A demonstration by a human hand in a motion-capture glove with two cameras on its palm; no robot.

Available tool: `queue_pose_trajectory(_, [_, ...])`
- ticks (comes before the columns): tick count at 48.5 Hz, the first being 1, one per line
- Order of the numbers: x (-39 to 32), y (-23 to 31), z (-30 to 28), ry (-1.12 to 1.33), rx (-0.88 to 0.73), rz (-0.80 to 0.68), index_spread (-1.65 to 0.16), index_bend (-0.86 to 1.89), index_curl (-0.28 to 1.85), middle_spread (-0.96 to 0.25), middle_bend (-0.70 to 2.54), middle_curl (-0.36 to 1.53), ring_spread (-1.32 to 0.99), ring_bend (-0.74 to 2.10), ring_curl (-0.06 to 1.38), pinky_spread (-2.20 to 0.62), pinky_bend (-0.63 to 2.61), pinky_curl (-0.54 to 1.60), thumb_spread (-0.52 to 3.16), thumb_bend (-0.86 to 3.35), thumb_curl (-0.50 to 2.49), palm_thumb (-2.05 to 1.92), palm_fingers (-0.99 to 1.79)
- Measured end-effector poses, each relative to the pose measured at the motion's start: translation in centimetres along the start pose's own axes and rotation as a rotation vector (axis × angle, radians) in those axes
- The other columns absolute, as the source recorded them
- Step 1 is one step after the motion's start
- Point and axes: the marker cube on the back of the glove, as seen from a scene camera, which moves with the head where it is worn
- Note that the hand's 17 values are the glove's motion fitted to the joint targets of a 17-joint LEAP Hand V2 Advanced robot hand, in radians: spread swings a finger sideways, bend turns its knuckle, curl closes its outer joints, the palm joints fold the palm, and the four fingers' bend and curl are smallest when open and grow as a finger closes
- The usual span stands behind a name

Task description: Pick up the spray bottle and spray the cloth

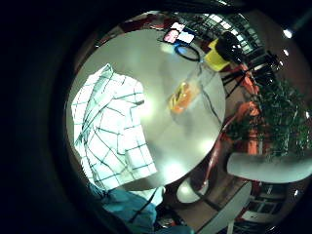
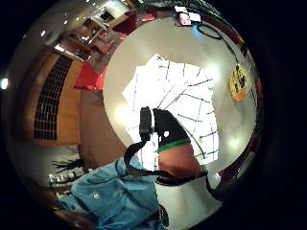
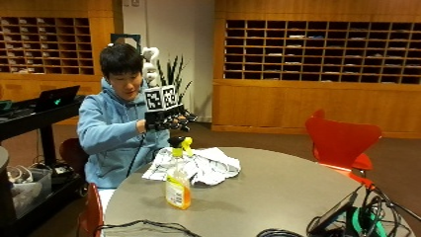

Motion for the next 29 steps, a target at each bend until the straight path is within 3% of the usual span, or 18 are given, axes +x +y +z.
queue_pose_trajectory(10, [1.0,0.9,-1.5,-0.147,0.158,0.036,-0.26,0.15,0.12,0.07,0.19,0.11,0.15,0.24,0.08,0.23,0.45,0.18,0.84,0.21,0.18,0.46,0.15])
queue_pose_trajectory(22, [3.5,4.8,-2.3,-0.379,0.486,0.183,-0.25,0.11,0.15,0.06,0.20,0.18,0.14,0.36,0.16,0.22,0.54,0.26,1.06,0.19,0.25,0.57,0.25])
queue_pose_trajectory(29, [4.4,6.4,-0.9,-0.531,0.563,0.244,-0.21,0.09,0.15,0.08,0.20,0.22,0.13,0.42,0.20,0.18,0.59,0.30,1.12,0.16,0.28,0.60,0.25])
